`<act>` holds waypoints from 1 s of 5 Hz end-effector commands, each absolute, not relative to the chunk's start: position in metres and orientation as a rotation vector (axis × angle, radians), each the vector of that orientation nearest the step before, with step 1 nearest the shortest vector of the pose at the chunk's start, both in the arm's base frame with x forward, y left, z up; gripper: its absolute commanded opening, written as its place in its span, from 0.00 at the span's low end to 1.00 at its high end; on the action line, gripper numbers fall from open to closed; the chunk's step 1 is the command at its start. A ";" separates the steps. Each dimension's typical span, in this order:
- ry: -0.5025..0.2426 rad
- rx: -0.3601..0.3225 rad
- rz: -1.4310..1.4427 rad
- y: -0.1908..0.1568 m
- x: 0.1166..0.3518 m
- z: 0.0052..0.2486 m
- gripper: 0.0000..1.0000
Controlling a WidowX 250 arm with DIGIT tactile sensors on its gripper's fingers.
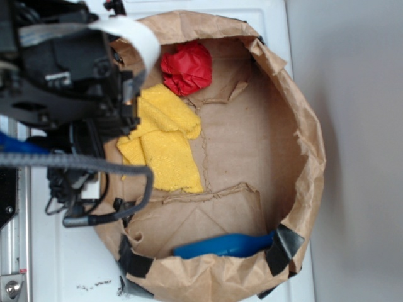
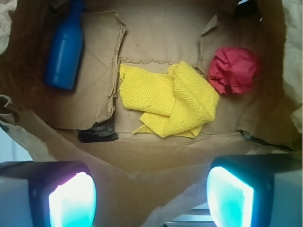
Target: Grab the yellow cloth.
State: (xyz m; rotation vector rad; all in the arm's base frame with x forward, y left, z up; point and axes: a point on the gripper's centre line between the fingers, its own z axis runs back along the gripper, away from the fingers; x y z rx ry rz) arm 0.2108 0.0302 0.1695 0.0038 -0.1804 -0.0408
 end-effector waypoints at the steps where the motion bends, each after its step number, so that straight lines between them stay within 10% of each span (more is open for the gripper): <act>1: -0.210 0.011 -0.045 0.030 0.215 0.179 1.00; 2: -0.210 0.011 -0.045 0.030 0.215 0.179 1.00; 5: -0.103 0.178 0.033 0.059 0.333 0.083 1.00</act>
